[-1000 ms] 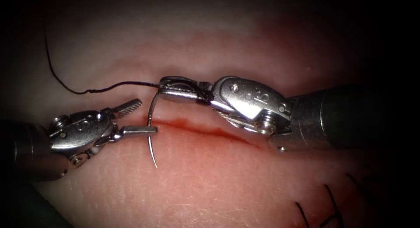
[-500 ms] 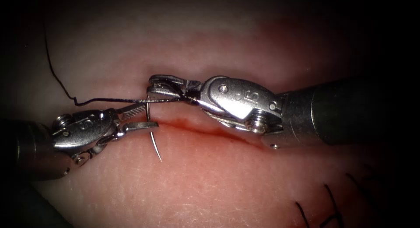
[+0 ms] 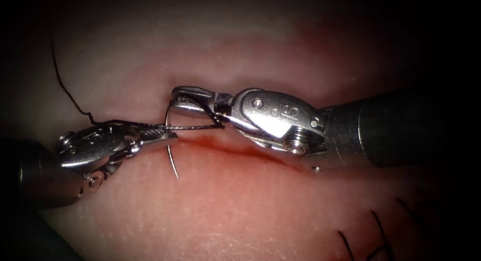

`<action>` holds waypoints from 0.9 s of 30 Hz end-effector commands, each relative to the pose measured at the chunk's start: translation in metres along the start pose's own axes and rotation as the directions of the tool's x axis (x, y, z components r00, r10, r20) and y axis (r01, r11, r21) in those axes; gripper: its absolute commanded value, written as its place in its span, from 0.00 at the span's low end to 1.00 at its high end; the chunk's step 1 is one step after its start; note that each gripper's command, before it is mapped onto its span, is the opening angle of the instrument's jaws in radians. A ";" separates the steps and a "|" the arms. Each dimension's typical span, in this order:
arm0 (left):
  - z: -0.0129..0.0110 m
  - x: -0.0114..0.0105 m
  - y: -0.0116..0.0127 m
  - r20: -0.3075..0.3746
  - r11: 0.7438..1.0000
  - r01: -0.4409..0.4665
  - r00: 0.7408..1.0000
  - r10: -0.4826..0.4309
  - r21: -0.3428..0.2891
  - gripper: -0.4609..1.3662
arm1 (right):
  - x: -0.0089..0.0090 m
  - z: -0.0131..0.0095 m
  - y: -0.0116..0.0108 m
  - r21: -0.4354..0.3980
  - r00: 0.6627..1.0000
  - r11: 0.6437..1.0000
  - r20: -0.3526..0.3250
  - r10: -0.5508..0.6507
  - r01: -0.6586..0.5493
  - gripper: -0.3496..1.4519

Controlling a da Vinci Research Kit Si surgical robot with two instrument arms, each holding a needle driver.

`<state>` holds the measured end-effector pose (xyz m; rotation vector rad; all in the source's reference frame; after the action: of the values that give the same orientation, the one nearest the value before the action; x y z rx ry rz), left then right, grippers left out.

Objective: Wound Closure
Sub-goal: Hand over the needle from the right to the left gripper, then hand over the needle from the left to the right gripper

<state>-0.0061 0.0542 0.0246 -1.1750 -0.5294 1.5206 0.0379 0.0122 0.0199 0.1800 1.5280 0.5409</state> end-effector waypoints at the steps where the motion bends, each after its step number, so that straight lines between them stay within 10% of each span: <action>1: -0.0001 0.0001 0.0001 0.008 0.999 0.023 1.000 -0.023 -0.035 0.06 | -0.0002 0.0000 0.0001 -0.023 1.000 1.000 -0.026 0.004 -0.005 0.22; 4: -0.0002 0.0000 0.0004 0.022 0.993 0.084 0.996 -0.083 -0.076 0.06 | -0.0004 0.0001 0.0001 -0.041 0.998 0.999 -0.067 0.018 -0.021 0.64; 6: -0.0002 0.0000 0.0004 0.032 0.989 0.112 0.993 -0.109 -0.099 0.06 | -0.0004 0.0000 0.0003 -0.049 0.996 0.999 -0.086 0.017 -0.021 0.72; 17: -0.0001 -0.0005 0.0005 0.090 0.949 0.240 0.970 -0.226 -0.202 0.06 | -0.0009 -0.0001 0.0005 -0.031 0.991 0.998 -0.126 0.043 -0.047 0.64; 27: 0.0000 -0.0011 0.0004 0.133 0.936 0.291 0.954 -0.268 -0.200 0.06 | 0.0001 0.0001 -0.0003 0.027 0.992 0.999 -0.125 0.031 -0.028 0.34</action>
<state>-0.0063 0.0530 0.0247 -1.1225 -0.9047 1.3092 0.0382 0.0118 0.0194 0.1913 1.6578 0.5617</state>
